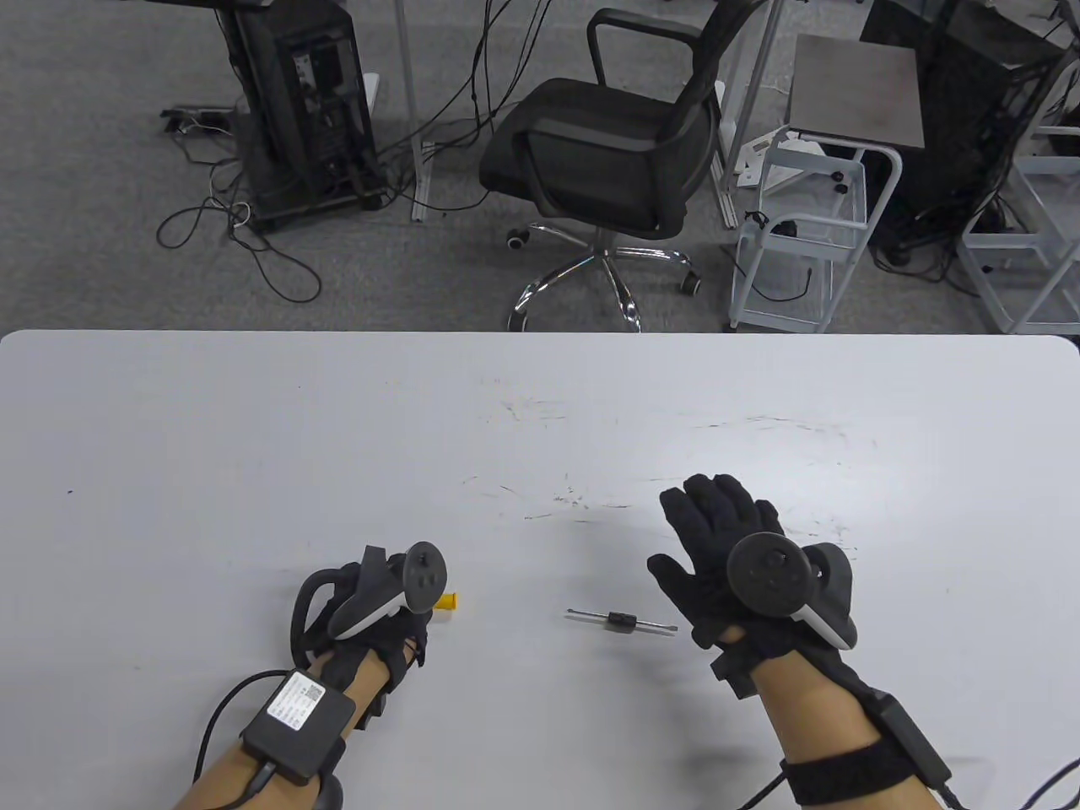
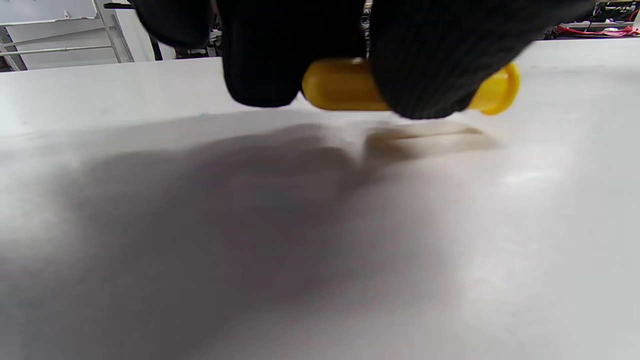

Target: Separate screwdriver from screwdriver handle

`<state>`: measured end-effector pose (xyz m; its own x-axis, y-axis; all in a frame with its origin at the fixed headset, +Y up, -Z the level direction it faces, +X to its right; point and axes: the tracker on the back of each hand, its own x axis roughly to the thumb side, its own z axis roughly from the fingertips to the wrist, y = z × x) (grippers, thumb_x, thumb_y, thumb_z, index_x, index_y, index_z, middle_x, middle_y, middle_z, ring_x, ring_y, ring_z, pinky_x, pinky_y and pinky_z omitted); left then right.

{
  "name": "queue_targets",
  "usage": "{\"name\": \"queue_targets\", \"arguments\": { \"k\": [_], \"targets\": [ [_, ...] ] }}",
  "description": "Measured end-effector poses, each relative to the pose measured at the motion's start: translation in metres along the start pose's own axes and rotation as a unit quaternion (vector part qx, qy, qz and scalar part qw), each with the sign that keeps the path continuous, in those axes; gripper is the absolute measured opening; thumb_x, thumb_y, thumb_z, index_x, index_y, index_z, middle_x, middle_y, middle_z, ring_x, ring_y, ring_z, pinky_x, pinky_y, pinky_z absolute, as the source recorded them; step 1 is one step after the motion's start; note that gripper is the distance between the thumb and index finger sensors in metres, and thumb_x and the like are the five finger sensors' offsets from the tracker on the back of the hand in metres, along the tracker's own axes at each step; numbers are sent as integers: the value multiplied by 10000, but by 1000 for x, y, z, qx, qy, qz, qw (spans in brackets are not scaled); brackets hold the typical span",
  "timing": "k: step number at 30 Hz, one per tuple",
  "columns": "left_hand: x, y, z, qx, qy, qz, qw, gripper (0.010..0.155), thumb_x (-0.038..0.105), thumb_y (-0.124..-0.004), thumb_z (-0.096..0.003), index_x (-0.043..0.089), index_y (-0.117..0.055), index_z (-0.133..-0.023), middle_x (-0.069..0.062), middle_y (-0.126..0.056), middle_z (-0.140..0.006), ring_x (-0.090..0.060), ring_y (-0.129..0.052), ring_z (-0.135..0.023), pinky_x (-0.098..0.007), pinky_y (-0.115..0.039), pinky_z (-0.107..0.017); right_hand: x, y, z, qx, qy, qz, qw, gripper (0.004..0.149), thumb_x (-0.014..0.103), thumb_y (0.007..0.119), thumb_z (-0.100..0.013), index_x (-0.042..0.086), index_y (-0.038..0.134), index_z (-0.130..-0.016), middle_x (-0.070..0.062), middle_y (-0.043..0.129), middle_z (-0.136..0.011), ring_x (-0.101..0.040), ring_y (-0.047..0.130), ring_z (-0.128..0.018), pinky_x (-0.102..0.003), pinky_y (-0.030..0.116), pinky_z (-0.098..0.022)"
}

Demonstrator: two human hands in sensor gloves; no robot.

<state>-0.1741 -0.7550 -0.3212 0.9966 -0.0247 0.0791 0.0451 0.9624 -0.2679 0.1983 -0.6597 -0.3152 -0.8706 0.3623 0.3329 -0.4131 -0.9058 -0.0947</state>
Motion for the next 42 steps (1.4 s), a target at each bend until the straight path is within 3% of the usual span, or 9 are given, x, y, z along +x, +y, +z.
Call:
{"name": "queue_targets", "arguments": {
  "k": [12, 19, 23, 32, 42],
  "targets": [
    [2, -6, -3, 1, 6, -22, 1000, 517, 406, -867, -452, 394, -743, -954, 39, -720, -1007, -317, -814, -865, -577, -575, -747, 2, -1, -1, 2, -6, 1, 1000, 733, 539, 871, -515, 247, 560, -1111, 2, 418, -1182, -449, 412, -1128, -722, 352, -750],
    [-1, -4, -2, -11, 7, -15, 1000, 599, 446, -868, -444, 365, -677, -1007, 32, -659, -1055, -330, -776, -910, -591, -543, -759, 6, 2, -1, 7, -14, 7, 1000, 736, 543, 870, -515, 246, 559, -1112, 2, 418, -1183, -448, 414, -1128, -722, 353, -750],
    [-7, 14, 6, -1, 7, 24, 1000, 653, 527, -847, -429, 356, -643, -1026, 25, -606, -1089, -344, -727, -966, -602, -512, -770, 5, 3, -1, 10, -11, 5, 1000, 736, 546, 867, -516, 248, 557, -1113, 2, 414, -1184, -446, 410, -1129, -723, 349, -749],
    [-41, 72, 44, 112, -16, 187, 976, 746, 623, -770, -428, 357, -525, -1081, 31, -437, -1169, -396, -479, -1139, -623, -460, -789, 1, 8, -1, 27, 0, 0, 1000, 738, 570, 846, -520, 252, 549, -1117, 2, 401, -1186, -447, 399, -1129, -722, 333, -748],
    [-57, 89, 60, 161, -31, 211, 964, 856, 704, -740, -404, 402, -372, -1116, 65, -249, -1195, -386, -199, -1164, -652, -302, -803, -5, 12, -2, 36, 14, -4, 999, 747, 591, 827, -523, 254, 535, -1122, 3, 383, -1190, -448, 379, -1132, -721, 322, -746]
  ]
}}
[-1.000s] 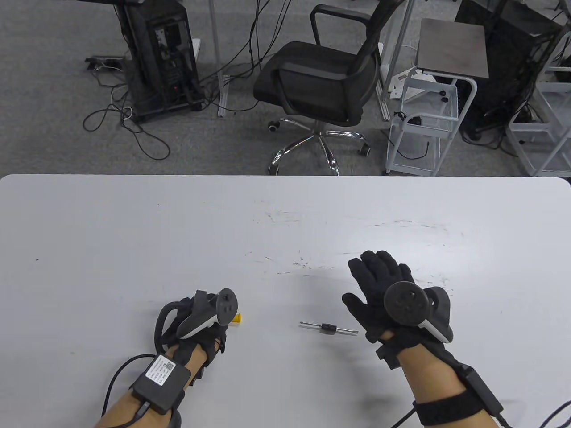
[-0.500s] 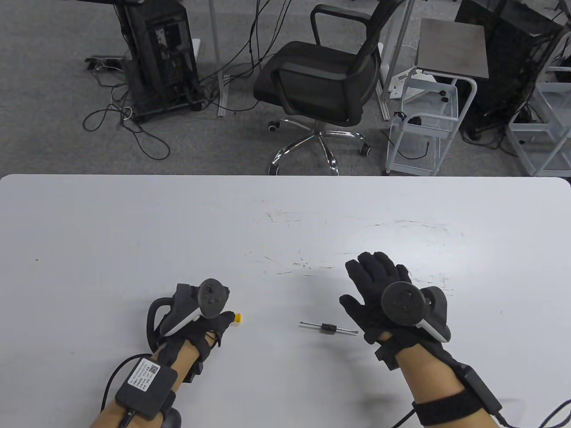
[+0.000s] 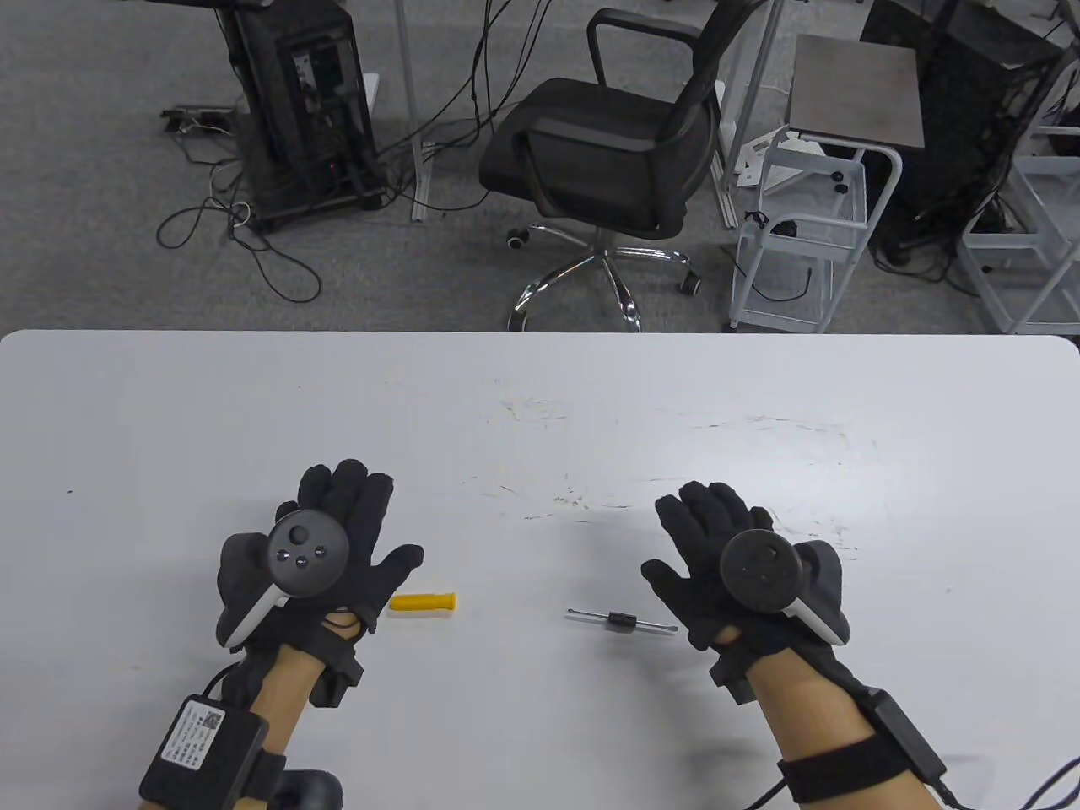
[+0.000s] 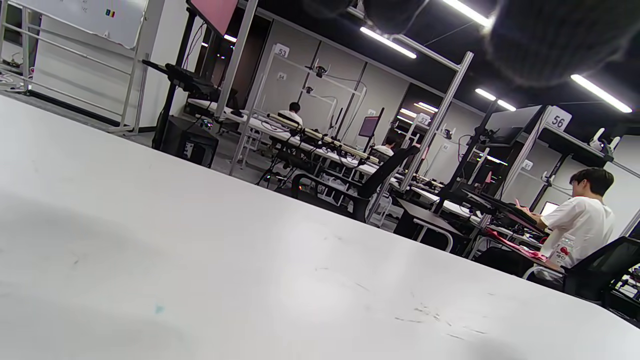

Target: Separate screwdriver from screwdriver handle

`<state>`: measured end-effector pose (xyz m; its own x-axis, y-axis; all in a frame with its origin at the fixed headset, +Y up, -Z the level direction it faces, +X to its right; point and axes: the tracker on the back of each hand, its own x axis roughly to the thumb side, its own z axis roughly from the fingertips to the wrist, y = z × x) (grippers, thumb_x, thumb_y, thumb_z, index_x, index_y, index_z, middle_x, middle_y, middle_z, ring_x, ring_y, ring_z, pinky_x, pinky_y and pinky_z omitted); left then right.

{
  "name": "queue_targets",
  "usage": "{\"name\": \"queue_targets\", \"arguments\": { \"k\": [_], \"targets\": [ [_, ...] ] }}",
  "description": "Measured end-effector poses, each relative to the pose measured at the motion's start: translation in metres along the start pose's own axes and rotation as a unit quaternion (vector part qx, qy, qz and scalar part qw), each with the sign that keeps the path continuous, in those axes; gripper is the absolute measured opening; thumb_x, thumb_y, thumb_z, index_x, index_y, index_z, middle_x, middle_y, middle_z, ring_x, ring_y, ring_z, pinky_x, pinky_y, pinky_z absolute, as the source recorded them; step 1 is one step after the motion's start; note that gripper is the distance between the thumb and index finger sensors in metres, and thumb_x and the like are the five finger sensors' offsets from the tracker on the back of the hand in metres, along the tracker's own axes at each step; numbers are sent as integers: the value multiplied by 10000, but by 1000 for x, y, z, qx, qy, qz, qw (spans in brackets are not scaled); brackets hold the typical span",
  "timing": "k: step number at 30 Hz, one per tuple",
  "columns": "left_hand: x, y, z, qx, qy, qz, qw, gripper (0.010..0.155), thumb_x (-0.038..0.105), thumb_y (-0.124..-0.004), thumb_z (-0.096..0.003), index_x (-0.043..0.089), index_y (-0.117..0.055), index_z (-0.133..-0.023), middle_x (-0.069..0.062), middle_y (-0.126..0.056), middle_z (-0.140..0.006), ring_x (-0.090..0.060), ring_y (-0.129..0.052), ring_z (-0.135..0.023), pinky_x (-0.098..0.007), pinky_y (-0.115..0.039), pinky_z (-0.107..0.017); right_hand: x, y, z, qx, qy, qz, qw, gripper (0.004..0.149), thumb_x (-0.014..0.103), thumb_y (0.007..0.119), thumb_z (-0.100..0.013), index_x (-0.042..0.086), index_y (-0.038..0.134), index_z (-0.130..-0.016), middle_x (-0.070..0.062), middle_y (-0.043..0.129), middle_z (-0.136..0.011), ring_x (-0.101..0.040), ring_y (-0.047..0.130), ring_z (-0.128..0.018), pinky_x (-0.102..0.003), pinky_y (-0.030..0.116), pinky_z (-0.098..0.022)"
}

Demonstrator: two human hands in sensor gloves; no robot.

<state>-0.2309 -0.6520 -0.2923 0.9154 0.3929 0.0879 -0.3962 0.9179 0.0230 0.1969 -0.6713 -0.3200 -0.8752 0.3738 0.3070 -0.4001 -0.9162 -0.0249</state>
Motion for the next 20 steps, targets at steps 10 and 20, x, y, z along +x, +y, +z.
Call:
{"name": "queue_targets", "arguments": {
  "k": [10, 20],
  "targets": [
    [1, -4, -1, -9, -7, -10, 1000, 870, 716, -735, -399, 409, -352, -1118, 68, -231, -1195, -383, -178, -1163, -661, -267, -797, 1, 1, 0, 1, -1, 5, 1000, 752, 597, 824, -522, 255, 529, -1124, 4, 377, -1191, -447, 371, -1133, -721, 313, -746],
    [3, -7, -2, -15, -7, -19, 1000, 865, 714, -733, -401, 406, -359, -1117, 66, -232, -1194, -383, -181, -1163, -664, -259, -794, 1, 0, 1, -3, -5, 1, 1000, 751, 596, 825, -521, 255, 532, -1123, 4, 375, -1191, -448, 370, -1133, -723, 307, -744]
  ]
}}
